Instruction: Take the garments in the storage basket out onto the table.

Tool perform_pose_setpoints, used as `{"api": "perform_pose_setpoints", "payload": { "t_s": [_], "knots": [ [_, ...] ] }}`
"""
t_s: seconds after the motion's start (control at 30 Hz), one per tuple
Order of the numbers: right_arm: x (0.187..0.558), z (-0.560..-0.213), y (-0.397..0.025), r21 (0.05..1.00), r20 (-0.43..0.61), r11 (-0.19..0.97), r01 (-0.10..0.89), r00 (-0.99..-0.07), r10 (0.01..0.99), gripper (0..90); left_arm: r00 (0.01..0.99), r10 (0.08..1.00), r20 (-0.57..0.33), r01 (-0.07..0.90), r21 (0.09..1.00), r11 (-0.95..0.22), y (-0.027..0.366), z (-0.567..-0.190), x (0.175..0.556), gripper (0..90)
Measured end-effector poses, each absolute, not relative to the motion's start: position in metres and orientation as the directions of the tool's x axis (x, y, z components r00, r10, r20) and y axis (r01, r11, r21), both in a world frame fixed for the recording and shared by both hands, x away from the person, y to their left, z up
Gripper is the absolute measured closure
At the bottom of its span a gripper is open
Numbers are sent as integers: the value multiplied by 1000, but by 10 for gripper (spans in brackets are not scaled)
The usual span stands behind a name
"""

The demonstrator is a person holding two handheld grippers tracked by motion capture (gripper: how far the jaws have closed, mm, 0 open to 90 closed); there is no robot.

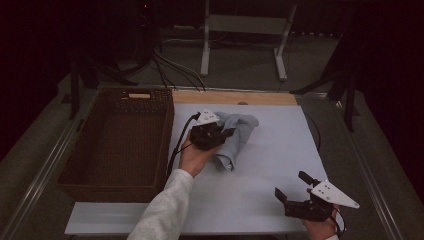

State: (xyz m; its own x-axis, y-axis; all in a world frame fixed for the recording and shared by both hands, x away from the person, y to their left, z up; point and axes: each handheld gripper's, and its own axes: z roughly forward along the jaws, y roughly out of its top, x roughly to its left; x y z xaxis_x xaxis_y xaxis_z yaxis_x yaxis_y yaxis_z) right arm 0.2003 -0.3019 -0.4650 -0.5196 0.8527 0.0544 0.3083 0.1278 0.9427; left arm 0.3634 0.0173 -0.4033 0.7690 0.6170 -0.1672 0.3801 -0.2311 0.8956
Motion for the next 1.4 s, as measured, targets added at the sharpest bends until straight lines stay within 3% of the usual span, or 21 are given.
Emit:
{"api": "perform_pose_setpoints", "payload": {
  "t_s": [1.4],
  "knots": [
    [200,-465,-303,943,54,128,308,-519,853,0,797,566,-209,420,866,-272,-13,-442,352,761]
  ]
}}
